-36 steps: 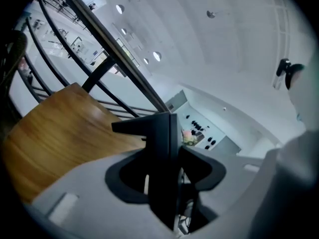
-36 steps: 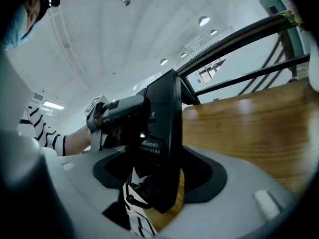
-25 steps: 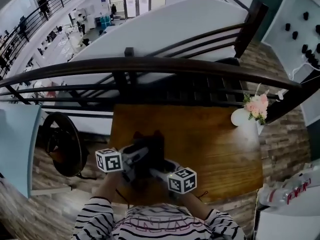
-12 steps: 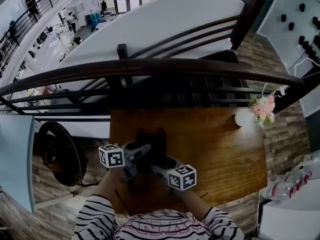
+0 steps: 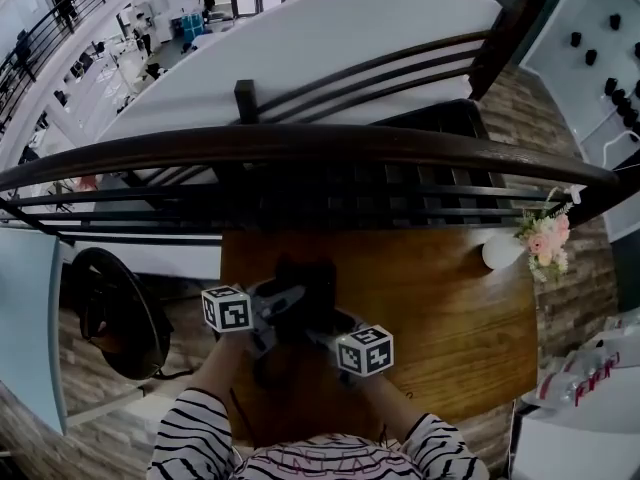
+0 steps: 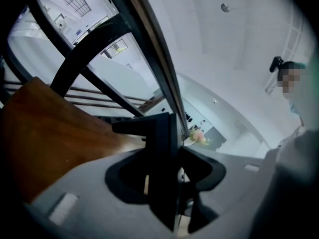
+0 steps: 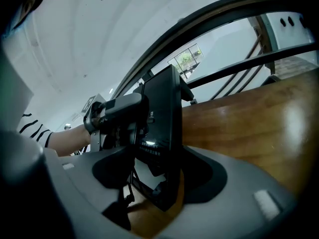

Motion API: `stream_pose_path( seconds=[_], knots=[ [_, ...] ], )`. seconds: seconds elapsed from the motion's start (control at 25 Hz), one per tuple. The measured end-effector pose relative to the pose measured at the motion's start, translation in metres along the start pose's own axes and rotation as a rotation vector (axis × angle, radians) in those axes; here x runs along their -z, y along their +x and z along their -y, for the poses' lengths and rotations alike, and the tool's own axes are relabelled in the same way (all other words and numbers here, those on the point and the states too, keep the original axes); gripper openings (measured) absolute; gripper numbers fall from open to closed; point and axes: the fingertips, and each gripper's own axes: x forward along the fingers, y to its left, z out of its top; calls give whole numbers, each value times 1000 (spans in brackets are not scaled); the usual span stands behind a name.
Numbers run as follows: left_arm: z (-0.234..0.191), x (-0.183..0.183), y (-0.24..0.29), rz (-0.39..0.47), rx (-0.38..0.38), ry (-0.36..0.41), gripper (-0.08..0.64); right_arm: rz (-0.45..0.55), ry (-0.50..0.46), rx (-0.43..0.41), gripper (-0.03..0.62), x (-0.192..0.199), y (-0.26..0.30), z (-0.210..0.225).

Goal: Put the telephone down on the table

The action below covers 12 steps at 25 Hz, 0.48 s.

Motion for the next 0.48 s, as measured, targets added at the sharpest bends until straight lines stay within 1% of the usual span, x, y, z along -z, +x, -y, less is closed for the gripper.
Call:
stream_pose_path(
  seconds=[0.24,0.48],
  knots=[
    [-34,-24,19,0,-3,-32,206,-26,17,6,290,-23,26,26],
    [-58,-36,29,-18,-5,-65,206,-43,41,18,290,-35,44,41]
  ],
)
